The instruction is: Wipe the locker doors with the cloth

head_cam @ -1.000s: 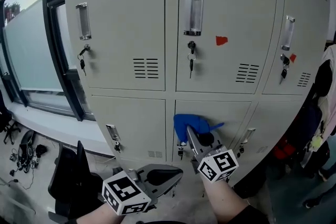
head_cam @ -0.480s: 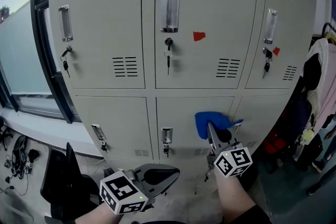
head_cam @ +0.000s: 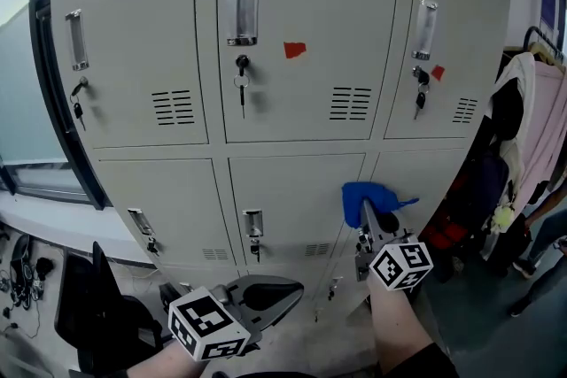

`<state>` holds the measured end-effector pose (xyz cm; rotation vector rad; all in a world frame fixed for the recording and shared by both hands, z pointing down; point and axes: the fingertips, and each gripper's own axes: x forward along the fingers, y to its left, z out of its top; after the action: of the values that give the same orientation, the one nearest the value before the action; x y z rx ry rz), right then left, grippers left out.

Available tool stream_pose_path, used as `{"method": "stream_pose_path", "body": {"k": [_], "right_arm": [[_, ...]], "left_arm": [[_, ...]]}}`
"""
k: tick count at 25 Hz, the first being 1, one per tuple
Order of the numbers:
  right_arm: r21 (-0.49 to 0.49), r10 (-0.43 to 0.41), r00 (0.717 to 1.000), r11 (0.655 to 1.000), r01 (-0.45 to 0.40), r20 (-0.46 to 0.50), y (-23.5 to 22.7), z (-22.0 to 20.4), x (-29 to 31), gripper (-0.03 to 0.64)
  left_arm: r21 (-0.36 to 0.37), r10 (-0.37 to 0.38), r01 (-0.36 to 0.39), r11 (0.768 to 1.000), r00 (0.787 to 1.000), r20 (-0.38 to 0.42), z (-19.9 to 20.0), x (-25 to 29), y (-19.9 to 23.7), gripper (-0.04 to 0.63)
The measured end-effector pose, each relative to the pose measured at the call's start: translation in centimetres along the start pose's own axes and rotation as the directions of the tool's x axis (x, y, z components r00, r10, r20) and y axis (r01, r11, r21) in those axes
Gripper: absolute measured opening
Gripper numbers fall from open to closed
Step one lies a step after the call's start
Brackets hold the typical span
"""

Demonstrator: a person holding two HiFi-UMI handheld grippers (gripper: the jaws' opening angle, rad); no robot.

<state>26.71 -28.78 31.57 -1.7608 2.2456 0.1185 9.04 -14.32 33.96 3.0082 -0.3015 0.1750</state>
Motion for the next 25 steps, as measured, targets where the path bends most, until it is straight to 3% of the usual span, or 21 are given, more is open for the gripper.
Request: {"method": "stream_pose_path", "body": {"k": [4,10,19,25], "right_arm": [[0.033,0.022,1.000,0.999,-0.022,0.001,1.6,-0.1,-0.2,0.091],[0.068,0.131,0.991,0.989,-0.131,0.007,8.0,-1.5,0.6,0.092],[0.075,0.305,0.951,0.950,-0.302,-0.039,18.6,-5.6,4.1,0.092],[0.075,0.328,0.943,0.943,-0.324,-0.058,20.8,-7.4,5.7,0.091]], "left_arm": [[-0.004,-0.014,0.014,1.000,1.000,0.004,0.0,0.2,-0.4,0.006],[0.001,-0.008,0.008,1.000,1.000,0.007,0.0,-1.5,-0.4,0.006],[-0.008,0.061,-0.061,0.998,0.998,0.016,-0.1,-5.8,1.8,0.006],[-0.016,0.097,-0.097,0.995,0.995,0.012,-0.5,-7.7,3.0,0.006]]}}
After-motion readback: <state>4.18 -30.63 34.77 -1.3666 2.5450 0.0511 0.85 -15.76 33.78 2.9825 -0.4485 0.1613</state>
